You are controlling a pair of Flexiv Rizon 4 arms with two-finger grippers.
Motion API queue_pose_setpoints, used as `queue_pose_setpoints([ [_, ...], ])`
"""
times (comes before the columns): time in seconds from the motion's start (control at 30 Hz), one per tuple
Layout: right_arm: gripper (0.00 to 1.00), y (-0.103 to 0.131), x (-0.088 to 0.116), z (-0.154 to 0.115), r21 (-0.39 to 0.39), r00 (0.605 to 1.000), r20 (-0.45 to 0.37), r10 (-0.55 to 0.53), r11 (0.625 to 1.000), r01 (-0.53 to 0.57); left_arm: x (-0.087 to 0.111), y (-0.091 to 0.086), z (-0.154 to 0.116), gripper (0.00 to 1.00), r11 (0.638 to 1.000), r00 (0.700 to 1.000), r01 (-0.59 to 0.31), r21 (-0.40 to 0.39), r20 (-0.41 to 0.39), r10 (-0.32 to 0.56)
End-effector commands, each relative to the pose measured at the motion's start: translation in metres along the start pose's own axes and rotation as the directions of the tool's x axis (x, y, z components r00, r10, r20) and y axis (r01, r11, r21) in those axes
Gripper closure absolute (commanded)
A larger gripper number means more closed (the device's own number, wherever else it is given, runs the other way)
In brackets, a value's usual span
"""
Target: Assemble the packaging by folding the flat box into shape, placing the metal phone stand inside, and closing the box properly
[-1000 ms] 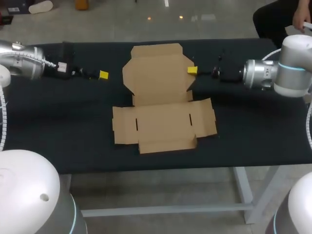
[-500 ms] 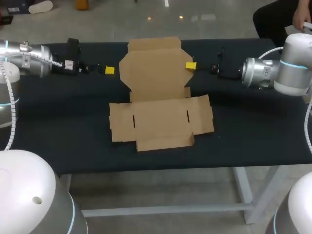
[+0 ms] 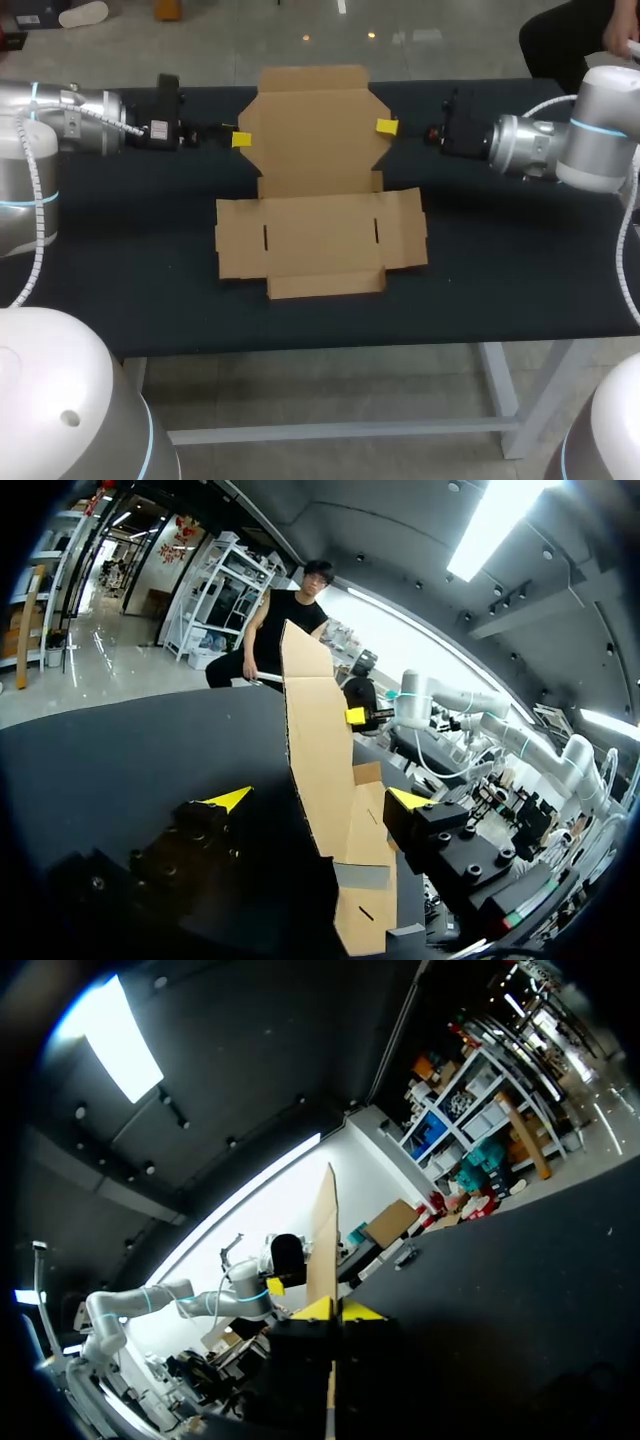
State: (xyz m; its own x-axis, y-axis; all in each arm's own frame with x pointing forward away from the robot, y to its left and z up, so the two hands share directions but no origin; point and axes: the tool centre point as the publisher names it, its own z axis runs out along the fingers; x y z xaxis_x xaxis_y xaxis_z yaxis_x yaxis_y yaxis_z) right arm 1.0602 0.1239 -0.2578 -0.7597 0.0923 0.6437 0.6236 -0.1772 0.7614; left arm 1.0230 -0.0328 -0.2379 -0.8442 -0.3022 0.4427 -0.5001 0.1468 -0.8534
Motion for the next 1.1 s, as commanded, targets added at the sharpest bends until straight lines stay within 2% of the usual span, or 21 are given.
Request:
queue_pose_setpoints([
  [0.03,1.00,0.002,-0.005,0.004,-0.001,1.000,-0.020,-0.005,1.000,0.005,-0.005,-0.006,0.005,0.30,1.000,0.999,-0.013,0.001,-0.046,0.013],
  [0.3,1.00,0.006,-0.004,0.006,-0.014,0.999,-0.043,-0.018,1.000,0.017,0.000,-0.013,0.018,0.53,0.999,0.995,-0.047,0.004,-0.090,0.048],
  [0.47,1.00,0.009,-0.003,0.008,-0.022,0.998,-0.061,-0.030,0.999,0.028,0.000,-0.014,0.025,0.55,0.998,0.991,-0.053,0.015,-0.124,0.055],
  [1.1,1.00,0.019,0.002,0.018,-0.038,0.992,-0.115,-0.056,0.998,0.052,0.006,-0.026,0.042,0.75,0.994,0.972,-0.098,0.046,-0.210,0.105],
])
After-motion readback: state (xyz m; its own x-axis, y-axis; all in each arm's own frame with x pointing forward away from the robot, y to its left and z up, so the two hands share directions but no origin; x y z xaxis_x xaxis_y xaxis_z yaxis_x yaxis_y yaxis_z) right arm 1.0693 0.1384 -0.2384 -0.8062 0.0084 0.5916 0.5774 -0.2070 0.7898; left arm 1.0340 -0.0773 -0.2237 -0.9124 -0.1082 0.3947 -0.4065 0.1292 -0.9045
